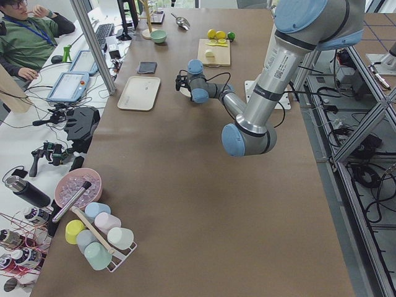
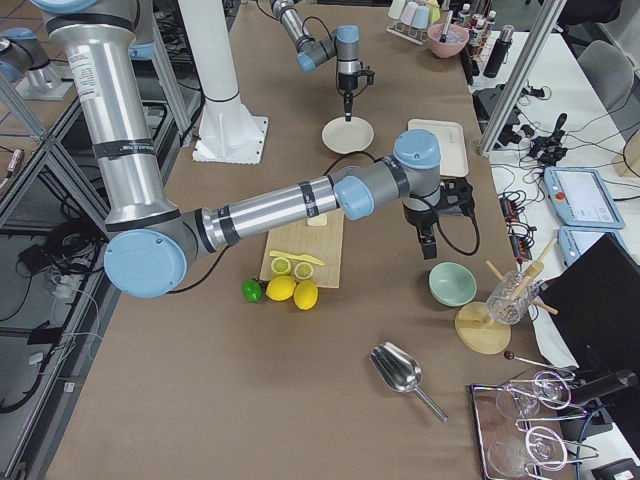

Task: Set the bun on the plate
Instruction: 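Slide the white plate with the left gripper toward the table centre, then release the plate and withdraw the left arm while the right arm reaches out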

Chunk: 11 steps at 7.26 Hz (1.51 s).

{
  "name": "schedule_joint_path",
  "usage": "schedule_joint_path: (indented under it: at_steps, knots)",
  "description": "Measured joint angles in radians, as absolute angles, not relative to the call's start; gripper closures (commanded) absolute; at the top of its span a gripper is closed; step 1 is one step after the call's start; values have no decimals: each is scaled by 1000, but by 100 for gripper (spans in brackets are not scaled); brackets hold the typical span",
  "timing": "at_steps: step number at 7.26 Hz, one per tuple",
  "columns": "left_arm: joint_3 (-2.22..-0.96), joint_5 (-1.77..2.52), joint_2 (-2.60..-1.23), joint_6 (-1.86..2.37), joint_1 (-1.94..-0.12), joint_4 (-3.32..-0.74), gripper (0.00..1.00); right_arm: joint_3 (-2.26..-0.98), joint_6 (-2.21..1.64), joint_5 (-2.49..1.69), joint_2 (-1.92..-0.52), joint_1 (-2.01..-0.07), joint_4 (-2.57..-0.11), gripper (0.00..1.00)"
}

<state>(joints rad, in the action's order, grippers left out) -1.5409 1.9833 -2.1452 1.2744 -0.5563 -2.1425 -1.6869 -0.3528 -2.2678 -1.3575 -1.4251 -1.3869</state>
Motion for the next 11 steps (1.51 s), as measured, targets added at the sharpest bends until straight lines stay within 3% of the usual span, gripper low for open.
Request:
schedule_joint_path:
  at_steps: [3, 6, 11]
  knots:
    - [-1540, 1968, -2142, 1279, -554, -2183, 2, -1689, -353, -2269, -1359, -1425, -1386, 0]
    - [-1584, 2003, -2103, 1233, -677, -2180, 2, -1707, -371, -2276, -1347, -1392, -1384, 0]
    - [-1584, 2139, -1946, 892, -982, -2175, 2, -1797, -686, -2274, -1350, -1087, -1385, 0]
